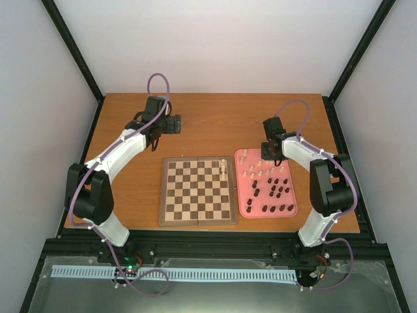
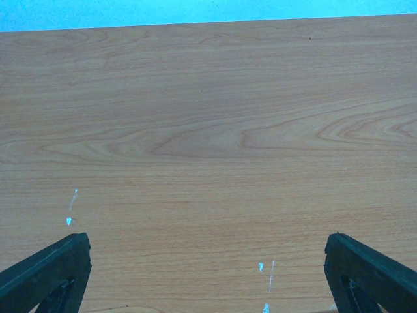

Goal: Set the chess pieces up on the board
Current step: Pick up the chess piece from the storage box.

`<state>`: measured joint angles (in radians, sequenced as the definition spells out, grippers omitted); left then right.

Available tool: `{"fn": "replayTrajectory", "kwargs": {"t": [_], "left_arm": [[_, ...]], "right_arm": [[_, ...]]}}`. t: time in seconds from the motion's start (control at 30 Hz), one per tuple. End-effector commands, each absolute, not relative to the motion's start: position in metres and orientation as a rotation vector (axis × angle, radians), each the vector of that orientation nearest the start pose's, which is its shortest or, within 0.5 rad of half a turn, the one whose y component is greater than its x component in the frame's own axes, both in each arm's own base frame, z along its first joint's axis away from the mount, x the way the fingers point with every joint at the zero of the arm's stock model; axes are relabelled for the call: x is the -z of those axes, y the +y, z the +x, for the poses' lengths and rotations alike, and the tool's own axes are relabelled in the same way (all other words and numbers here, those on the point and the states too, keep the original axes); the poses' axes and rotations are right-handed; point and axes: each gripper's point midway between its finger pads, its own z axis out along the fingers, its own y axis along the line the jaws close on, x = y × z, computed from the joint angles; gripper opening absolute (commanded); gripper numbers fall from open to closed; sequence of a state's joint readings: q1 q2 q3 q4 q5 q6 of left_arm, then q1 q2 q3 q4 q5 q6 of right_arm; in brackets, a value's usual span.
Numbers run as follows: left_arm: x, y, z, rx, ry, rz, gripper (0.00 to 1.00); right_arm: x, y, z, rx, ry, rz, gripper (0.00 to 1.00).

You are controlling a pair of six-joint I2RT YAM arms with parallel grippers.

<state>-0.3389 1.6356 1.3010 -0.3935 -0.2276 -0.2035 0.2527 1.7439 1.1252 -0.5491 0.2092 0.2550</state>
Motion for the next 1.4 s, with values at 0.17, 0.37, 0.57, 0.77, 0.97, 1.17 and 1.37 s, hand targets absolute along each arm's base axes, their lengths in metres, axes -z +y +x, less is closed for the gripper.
{"fn": "replayTrajectory", "kwargs": {"t": [0.17, 0.37, 0.57, 0.77, 0.97, 1.17, 1.37], "left_arm": [[-0.207, -0.126, 0.463, 0.036, 2.245, 0.054, 1.00], [-0.207, -0.125, 0.463, 0.036, 2.247, 0.052, 1.00], [-0.207, -0.125, 0.462, 0.036, 2.247, 0.053, 1.00], [-0.207, -0.125, 0.462, 0.035, 2.246, 0.051, 1.00], [-0.206, -0.125, 0.462, 0.034, 2.249, 0.052, 1.00], [-0.206, -0.125, 0.462, 0.034, 2.249, 0.052, 1.00], [-0.207, -0.123, 0.463, 0.021, 2.248, 0.047, 1.00]], "right_arm": [[-0.059, 0.059, 0.399, 0.165, 2.683, 0.084, 0.34], [-0.055, 0.048, 0.401, 0.170, 2.689, 0.122, 0.34], [-0.053, 0.050, 0.401, 0.153, 2.693, 0.115, 0.32], [-0.051, 0.052, 0.402, 0.145, 2.698, 0.112, 0.29], [-0.052, 0.052, 0.402, 0.142, 2.698, 0.111, 0.22], [-0.059, 0.053, 0.402, 0.132, 2.680, 0.115, 0.15], [-0.076, 0.052, 0.405, 0.130, 2.645, 0.119, 0.14]]}}
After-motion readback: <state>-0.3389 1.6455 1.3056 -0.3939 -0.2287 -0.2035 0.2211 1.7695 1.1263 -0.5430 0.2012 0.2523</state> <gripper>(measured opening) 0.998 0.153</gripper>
